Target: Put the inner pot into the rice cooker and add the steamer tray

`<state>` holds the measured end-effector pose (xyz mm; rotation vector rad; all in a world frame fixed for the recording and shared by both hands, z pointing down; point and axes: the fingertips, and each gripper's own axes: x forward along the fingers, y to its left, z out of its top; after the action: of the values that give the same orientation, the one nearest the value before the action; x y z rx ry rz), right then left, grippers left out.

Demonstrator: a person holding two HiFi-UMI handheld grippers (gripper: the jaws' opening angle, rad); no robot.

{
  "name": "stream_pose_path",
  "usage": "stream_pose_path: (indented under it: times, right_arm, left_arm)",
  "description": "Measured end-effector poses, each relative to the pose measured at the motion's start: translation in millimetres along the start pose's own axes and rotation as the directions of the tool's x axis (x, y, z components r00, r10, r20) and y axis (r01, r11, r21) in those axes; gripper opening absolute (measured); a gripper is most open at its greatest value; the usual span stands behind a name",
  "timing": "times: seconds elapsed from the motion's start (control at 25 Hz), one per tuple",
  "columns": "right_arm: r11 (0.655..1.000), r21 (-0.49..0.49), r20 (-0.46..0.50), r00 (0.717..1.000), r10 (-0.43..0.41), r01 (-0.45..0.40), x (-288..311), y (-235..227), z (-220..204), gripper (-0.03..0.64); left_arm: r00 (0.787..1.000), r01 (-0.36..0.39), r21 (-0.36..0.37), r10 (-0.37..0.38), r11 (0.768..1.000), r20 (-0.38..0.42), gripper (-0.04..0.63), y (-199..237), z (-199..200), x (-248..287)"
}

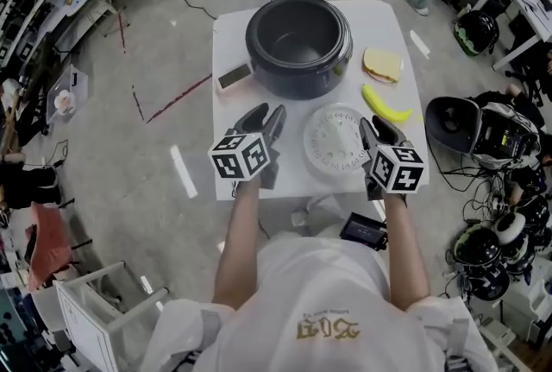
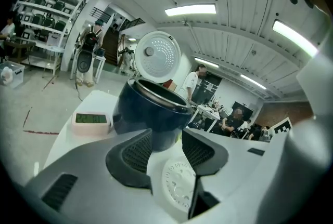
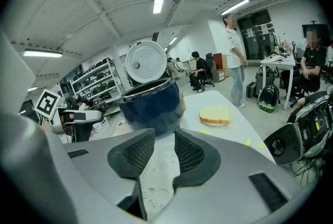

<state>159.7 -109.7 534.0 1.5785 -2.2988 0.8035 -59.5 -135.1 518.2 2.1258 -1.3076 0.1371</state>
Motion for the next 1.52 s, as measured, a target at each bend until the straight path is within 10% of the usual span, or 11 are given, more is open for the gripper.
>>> stream_pose_path:
  times: [0.64,1.52]
  right_arm:
    - [0.995,0.036,-0.152,0.985,-0.084,0.09,4,-50,-84,0.141]
    - [0.984,0.14,-0.282,0.957,-0.067,0.11,27,-79,-148,0.142]
  left_arm:
    - [0.981,0.03,-0.023,-0.034,0.999,-0.19,0.196,0,-80,37]
    - [0.893,0.051,-0.07,-0.077,0.996,-0.444,0.147,9,-180,78]
